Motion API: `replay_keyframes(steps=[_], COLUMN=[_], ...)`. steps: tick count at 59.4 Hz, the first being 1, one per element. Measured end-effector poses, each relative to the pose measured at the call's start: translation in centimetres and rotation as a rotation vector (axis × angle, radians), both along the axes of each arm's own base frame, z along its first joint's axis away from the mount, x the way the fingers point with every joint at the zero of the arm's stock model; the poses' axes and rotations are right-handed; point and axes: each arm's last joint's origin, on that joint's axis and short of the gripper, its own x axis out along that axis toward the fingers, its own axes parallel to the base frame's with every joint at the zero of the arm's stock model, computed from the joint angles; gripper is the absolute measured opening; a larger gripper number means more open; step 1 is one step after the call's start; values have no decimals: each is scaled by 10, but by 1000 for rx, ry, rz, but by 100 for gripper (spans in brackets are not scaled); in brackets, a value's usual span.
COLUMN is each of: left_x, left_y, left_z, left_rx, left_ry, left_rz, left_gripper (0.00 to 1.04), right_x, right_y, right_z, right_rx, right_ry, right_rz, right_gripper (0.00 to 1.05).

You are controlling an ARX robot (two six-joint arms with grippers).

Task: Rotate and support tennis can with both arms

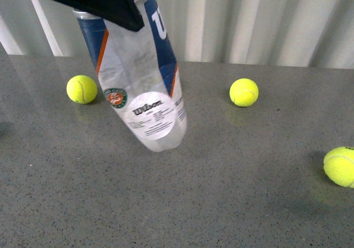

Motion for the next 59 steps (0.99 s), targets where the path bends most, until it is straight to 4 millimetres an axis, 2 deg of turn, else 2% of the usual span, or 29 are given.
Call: replay_keyframes(steps=[8,22,39,59], left_x=[14,38,66,80], left_y=[-17,-43,-45,-42], left_z=[-6,-12,-25,-43], left_rx=[208,303,333,294], left_ry=[-56,-66,-14,-1], left_rz=[-164,-295,-302,-276], left_gripper=[4,4,4,4], right_x=[0,0,0,0], right_y=[0,0,0,0], right_z=[0,0,0,0], right_rx=[0,0,0,0], right_ry=[0,0,0,0], right_rz=[0,0,0,0], right_gripper=[97,97,97,97])
